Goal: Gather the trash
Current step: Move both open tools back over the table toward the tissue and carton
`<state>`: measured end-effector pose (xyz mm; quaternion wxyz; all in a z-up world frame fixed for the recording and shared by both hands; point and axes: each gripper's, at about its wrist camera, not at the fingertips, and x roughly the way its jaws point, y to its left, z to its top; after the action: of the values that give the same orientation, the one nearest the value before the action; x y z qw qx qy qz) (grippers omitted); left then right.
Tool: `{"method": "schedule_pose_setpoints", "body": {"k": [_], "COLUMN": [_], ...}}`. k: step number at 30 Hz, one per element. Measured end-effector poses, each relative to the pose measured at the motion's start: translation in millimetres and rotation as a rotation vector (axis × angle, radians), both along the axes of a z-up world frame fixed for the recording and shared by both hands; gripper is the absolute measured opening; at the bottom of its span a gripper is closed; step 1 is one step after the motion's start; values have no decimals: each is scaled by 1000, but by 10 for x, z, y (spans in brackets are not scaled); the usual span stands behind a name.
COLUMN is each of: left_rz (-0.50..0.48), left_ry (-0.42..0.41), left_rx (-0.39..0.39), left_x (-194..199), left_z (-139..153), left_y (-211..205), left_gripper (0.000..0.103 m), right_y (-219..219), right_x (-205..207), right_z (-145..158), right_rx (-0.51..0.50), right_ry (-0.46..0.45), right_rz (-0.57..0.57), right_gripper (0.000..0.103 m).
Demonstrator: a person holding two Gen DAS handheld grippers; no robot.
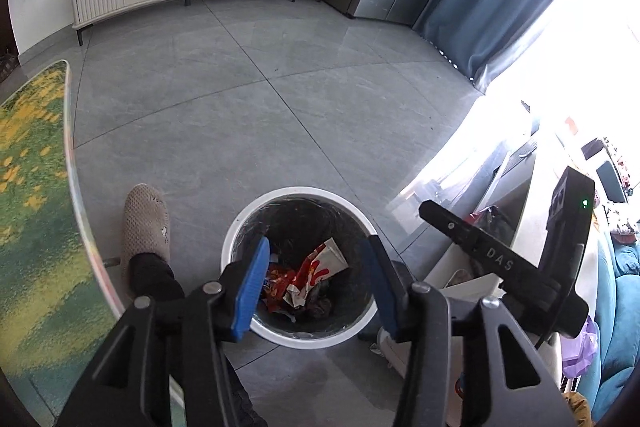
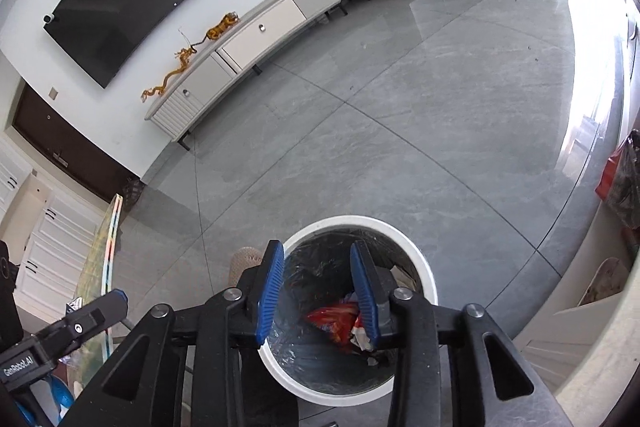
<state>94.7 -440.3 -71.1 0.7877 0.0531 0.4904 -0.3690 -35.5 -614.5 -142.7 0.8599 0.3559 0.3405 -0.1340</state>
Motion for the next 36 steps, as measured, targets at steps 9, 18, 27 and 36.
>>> {"method": "schedule_pose_setpoints", "body": {"k": [9,18,27,36], "left_rz": [82,184,376,643], "left_ry": [-145,-249,-298,-312], "left_rx": [-52,-71,-68,-5], "left_x": [-160,-381,-687,-1075], "left_z": [393,708,802,606], "left_y": [643,1651,2889,4055], "left_gripper": [47,47,47,49], "right_y": [401,1119,1902,2706], "right_x": [46,150,217,221], "right_z": [377,830,1255,1338], "right_rx": [-113,-223,-261,-314], "right_ry": [-54,-132,-215,-210], "right_rz": [96,272,451,597], "right_gripper": [36,44,49,55]}}
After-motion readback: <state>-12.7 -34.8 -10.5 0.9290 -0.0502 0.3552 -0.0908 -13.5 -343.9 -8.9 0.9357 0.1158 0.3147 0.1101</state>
